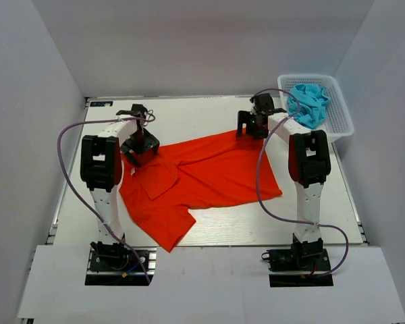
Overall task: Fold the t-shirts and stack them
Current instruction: Fold the flattened tshirt in 1/3 of the way, then grap the side of the flattened tshirt closest away from the robot with both arms
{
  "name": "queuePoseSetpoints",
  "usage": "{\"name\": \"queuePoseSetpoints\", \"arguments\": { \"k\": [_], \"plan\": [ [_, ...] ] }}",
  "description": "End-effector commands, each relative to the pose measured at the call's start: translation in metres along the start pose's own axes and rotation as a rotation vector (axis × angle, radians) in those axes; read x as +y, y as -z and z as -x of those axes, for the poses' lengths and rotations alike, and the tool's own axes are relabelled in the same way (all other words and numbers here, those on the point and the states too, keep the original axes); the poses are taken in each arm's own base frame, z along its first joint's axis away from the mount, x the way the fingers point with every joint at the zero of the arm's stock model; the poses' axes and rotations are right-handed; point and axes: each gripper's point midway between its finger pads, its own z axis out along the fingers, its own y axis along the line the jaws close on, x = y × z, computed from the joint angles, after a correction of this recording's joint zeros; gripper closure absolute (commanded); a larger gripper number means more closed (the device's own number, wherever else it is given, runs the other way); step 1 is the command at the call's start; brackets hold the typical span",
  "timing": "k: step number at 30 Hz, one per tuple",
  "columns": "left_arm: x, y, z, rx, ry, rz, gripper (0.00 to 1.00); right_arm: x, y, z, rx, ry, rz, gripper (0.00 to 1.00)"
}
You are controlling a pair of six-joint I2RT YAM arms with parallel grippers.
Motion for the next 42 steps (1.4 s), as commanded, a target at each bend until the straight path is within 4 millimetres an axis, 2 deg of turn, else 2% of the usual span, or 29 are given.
{"name": "queuePoseSetpoints", "arguments": {
  "k": [1,3,4,6,8,11,12,14,15,16,18,19,20,21,22,23,24,25,26,27,28,29,31,32,34,35,37,38,42],
  "plan": [
    [-0.043,-0.043,0.056,-0.114,-0.026,-0.095,0.0,-0.02,-0.017,-0.016,0.061,-0.071,-0.075,0.1],
    [-0.06,-0.042,0.072,-0.128,-0.055,-0.141,0.0,-0.027,-0.022,-0.017,0.073,-0.099,-0.099,0.1],
    [-0.079,-0.04,0.087,-0.156,-0.07,-0.182,0.0,-0.028,-0.021,-0.008,0.054,-0.105,-0.101,0.1],
    [-0.095,-0.037,0.095,-0.157,-0.126,-0.226,0.0,-0.037,-0.028,-0.001,0.04,-0.13,-0.133,0.1],
    [-0.118,-0.028,0.113,-0.192,-0.171,-0.288,0.0,-0.034,-0.028,0.02,-0.002,-0.117,-0.111,0.1],
    [-0.143,0.004,0.132,-0.251,-0.202,-0.387,0.0,-0.021,-0.027,0.04,-0.023,-0.069,-0.036,0.1],
    [-0.148,0.02,0.138,-0.279,-0.233,-0.417,0.0,-0.013,-0.015,0.064,-0.078,-0.017,-0.018,0.1],
    [-0.151,0.044,0.146,-0.324,-0.242,-0.45,0.0,0.005,0.0,0.083,-0.13,0.048,0.038,0.1],
    [-0.148,0.067,0.149,-0.359,-0.247,-0.463,0.0,0.009,0.008,0.093,-0.157,0.069,0.052,0.1],
    [-0.145,0.081,0.152,-0.382,-0.242,-0.466,0.0,0.017,0.031,0.111,-0.218,0.083,0.067,0.1],
    [-0.128,0.096,0.149,-0.397,-0.231,-0.423,0.0,0.024,0.043,0.113,-0.235,0.105,0.077,0.1],
    [-0.119,0.105,0.148,-0.406,-0.226,-0.407,0.0,0.031,0.067,0.12,-0.274,0.115,0.077,0.1],
    [-0.102,0.122,0.142,-0.423,-0.218,-0.383,0.0,0.034,0.073,0.119,-0.284,0.121,0.084,0.1],
    [-0.092,0.129,0.136,-0.414,-0.195,-0.371,0.0,0.036,0.085,0.113,-0.287,0.117,0.088,0.1],
    [-0.082,0.132,0.127,-0.396,-0.186,-0.36,0.0,0.031,0.076,0.093,-0.249,0.105,0.08,0.1],
    [-0.059,0.134,0.106,-0.355,-0.182,-0.328,0.0,0.041,0.102,0.098,-0.298,0.104,0.096,0.1],
    [-0.044,0.133,0.094,-0.329,-0.169,-0.299,0.0,0.041,0.106,0.093,-0.302,0.1,0.091,0.1],
    [-0.026,0.128,0.076,-0.274,-0.114,-0.252,0.0,0.032,0.097,0.055,-0.225,0.06,0.068,0.1],
    [0.002,0.102,0.045,-0.186,-0.096,-0.174,0.0,0.035,0.114,0.056,-0.26,0.04,0.072,0.1],
    [0.018,0.095,0.029,-0.155,-0.071,-0.148,0.0,0.026,0.106,0.03,-0.216,0.017,0.042,0.1],
    [0.032,0.105,0.011,-0.133,-0.013,-0.164,0.0,0.019,0.102,0.004,-0.17,-0.045,0.024,0.1],
    [0.056,0.079,-0.03,-0.017,-0.028,-0.131,0.0,0.023,0.126,0.01,-0.224,-0.059,0.032,0.1],
    [0.078,0.079,-0.062,0.029,0.018,-0.146,0.0,0.011,0.126,-0.03,-0.17,-0.142,-0.011,0.1],
    [0.102,0.063,-0.092,0.102,0.031,-0.094,0.0,0.005,0.123,-0.05,-0.134,-0.158,-0.026,0.1],
    [0.118,0.059,-0.113,0.12,0.057,-0.076,0.0,-0.005,0.139,-0.058,-0.161,-0.213,-0.083,0.1],
    [0.129,0.053,-0.129,0.158,0.095,-0.058,0.0,-0.012,0.135,-0.082,-0.115,-0.251,-0.105,0.1],
    [0.136,0.057,-0.139,0.154,0.144,-0.08,0.0,-0.011,0.145,-0.086,-0.14,-0.263,-0.098,0.1],
    [0.14,0.051,-0.147,0.159,0.171,-0.075,0.0,-0.016,0.139,-0.108,-0.101,-0.274,-0.112,0.1],
    [0.14,0.043,-0.15,0.145,0.223,-0.095,0.03,-0.018,0.138,-0.124,-0.087,-0.31,-0.112,0.1]
  ]
}}
